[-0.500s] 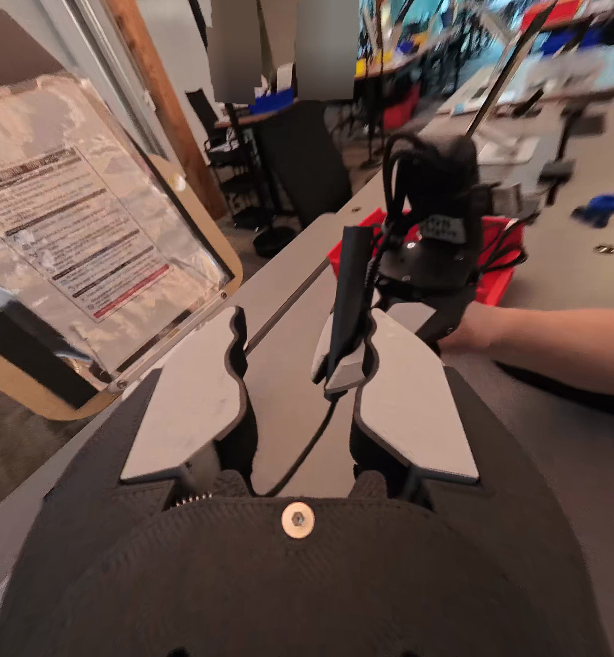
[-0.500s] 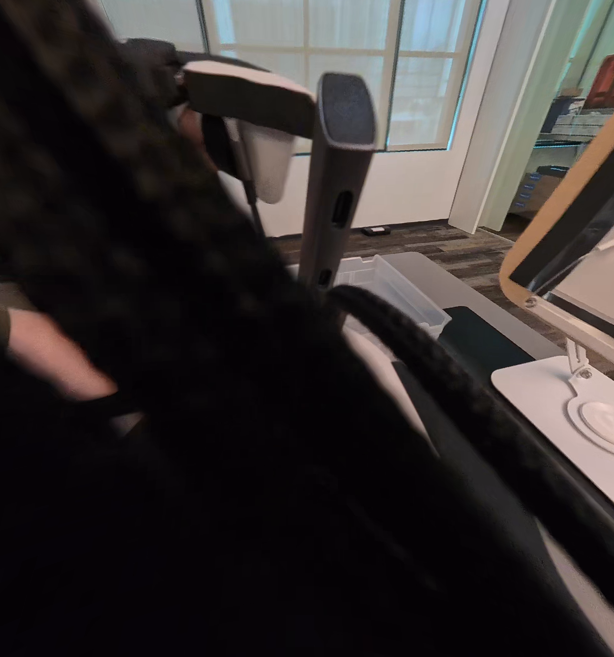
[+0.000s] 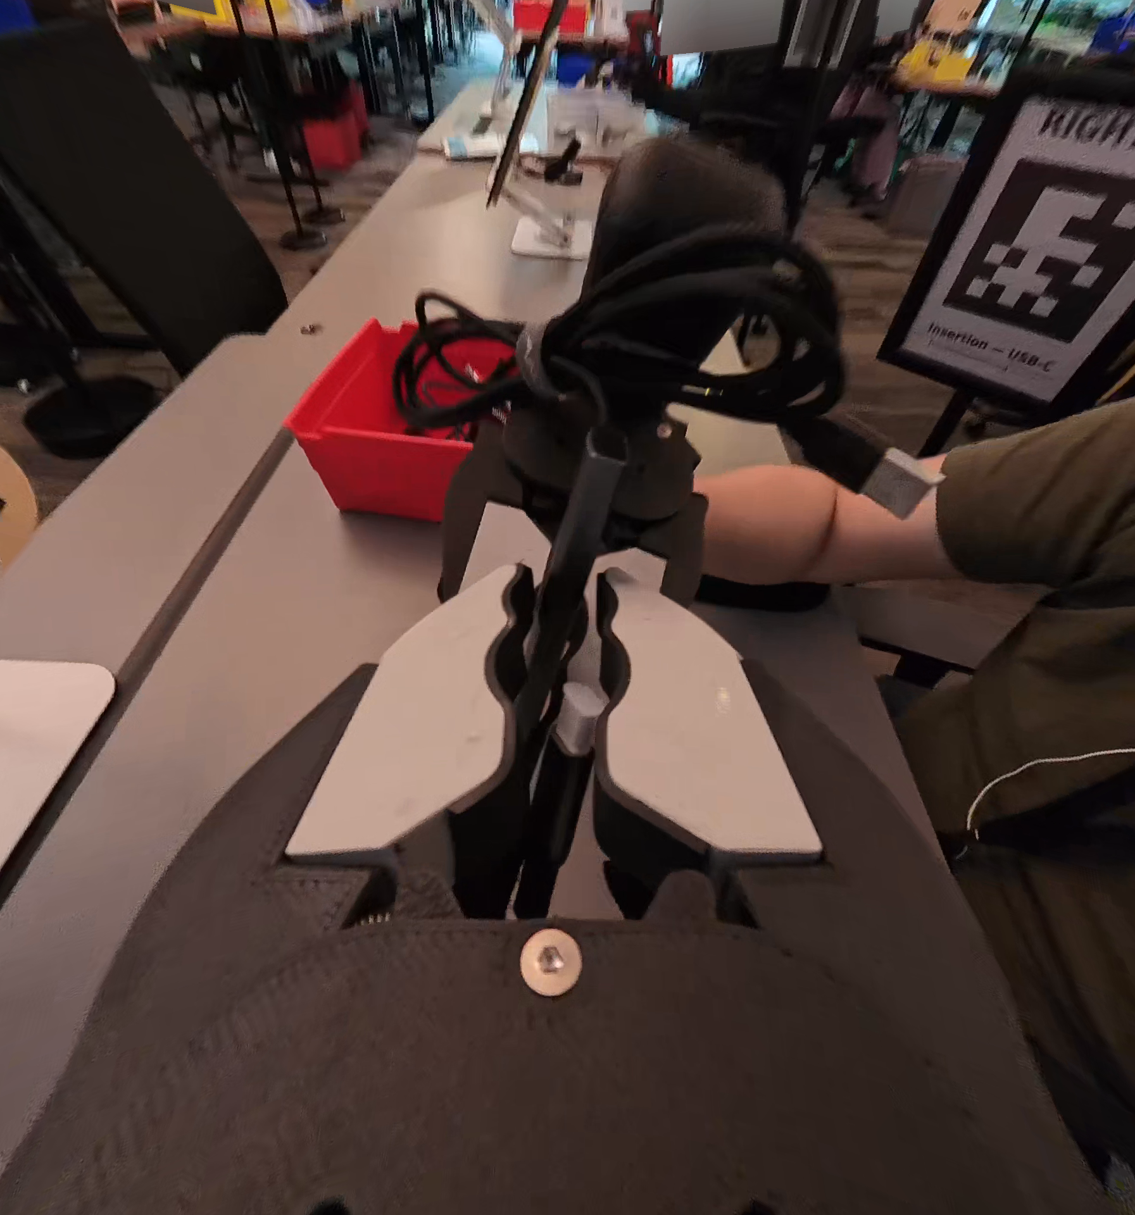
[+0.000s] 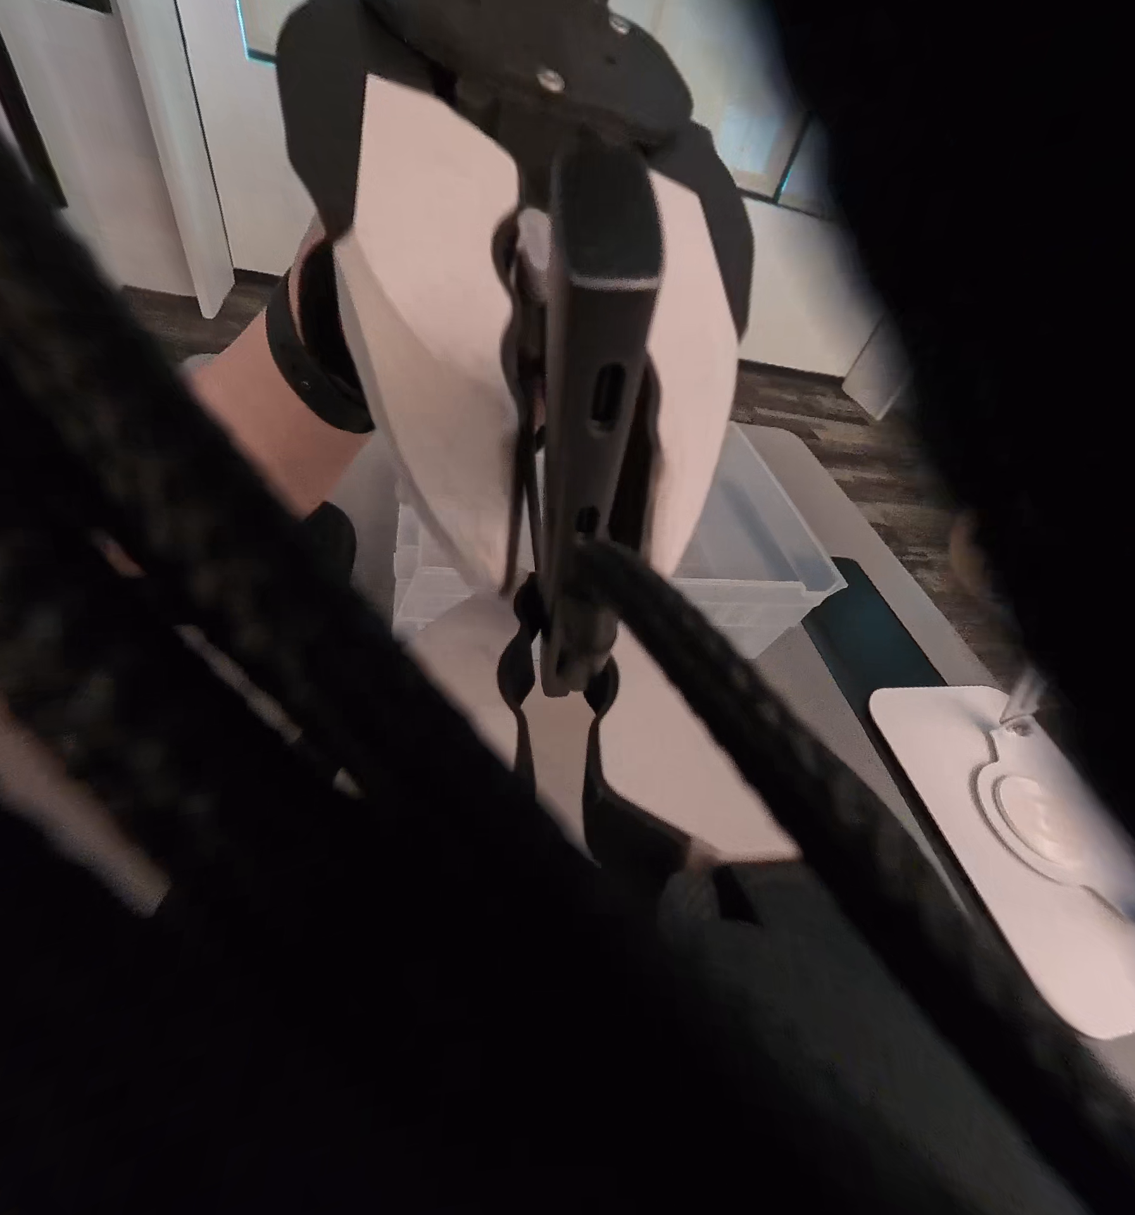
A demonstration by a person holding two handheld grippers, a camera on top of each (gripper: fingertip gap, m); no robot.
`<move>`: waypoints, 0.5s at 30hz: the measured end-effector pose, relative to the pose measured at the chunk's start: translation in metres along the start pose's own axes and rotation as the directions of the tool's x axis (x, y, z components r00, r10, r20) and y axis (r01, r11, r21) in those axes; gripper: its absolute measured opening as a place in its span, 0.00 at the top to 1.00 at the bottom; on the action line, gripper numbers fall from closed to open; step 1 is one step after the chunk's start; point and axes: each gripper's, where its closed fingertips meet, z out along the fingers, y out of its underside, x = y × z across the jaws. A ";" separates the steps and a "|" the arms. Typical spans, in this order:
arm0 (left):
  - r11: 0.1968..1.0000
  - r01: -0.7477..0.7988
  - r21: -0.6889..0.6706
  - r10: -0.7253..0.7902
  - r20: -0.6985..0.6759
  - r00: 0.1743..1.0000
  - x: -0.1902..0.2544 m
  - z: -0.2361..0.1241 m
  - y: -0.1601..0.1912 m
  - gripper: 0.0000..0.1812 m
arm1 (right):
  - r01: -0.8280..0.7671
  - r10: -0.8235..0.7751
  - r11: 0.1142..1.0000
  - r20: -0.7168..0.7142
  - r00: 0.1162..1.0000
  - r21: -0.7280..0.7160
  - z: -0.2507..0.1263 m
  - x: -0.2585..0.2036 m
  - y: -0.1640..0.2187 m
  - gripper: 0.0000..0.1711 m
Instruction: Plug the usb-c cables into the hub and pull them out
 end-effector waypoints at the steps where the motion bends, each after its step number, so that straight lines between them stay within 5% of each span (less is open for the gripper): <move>1: 0.999 -0.002 -0.032 0.002 0.005 1.000 -0.002 0.004 0.005 0.92 | 0.001 -0.001 1.000 0.006 1.000 -0.008 0.000 -0.001 0.001 0.62; 7: 0.998 0.060 0.000 -0.060 0.059 0.996 -0.022 0.000 0.002 0.94 | -0.058 0.058 0.998 -0.003 0.998 -0.018 -0.003 0.006 0.003 0.90; 11: 0.974 0.216 0.073 -0.218 0.022 0.976 -0.037 -0.016 -0.001 0.95 | 0.120 -0.136 0.980 -0.095 0.986 -0.155 -0.014 0.013 0.009 0.85; 15: 0.920 0.366 0.138 -0.360 -0.065 0.931 -0.046 -0.031 -0.004 0.95 | 0.394 -0.470 0.833 -0.120 0.875 -0.389 -0.038 0.012 0.014 0.87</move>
